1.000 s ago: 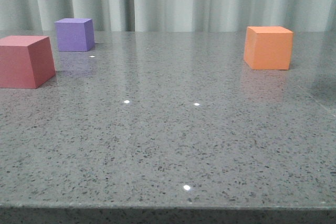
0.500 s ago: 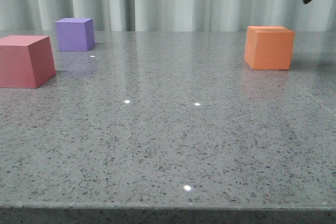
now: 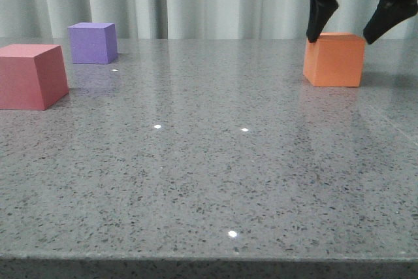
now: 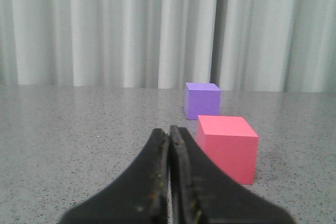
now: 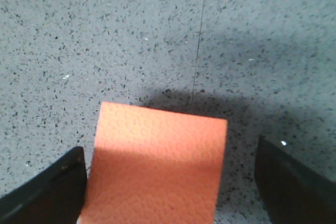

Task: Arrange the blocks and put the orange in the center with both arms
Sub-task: 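Lower the right gripper over the orange cube and close on it, then lift the orange cube with the right gripper and carry it toward the table middle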

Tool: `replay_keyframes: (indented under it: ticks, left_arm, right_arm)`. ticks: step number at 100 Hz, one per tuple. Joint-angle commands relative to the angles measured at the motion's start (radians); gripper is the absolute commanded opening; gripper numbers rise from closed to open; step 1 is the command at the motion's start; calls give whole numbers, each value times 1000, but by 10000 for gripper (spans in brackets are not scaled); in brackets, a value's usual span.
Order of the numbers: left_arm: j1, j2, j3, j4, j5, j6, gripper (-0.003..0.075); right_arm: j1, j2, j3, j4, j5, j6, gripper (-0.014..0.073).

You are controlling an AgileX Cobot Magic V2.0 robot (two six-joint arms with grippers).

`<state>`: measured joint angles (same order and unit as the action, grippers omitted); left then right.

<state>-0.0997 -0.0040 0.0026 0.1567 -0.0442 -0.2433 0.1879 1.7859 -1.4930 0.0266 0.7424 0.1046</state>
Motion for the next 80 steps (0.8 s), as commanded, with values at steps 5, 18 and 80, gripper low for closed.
replay_keyframes:
  ticks: [5,18,80]
  left_arm:
    - [-6,-36,43,-2,-79,-4,-20]
    - [-6,-36,43,-2,-79,-4,-20]
    - [-6,-36,43,-2,-79,-4,-20]
  right_arm:
    - [-2,-18,-32,-8,-35,-7,633]
    - [-2,-13,-32,-8,-28,-7,579]
    - [235,36,-268,-79,7,235,341]
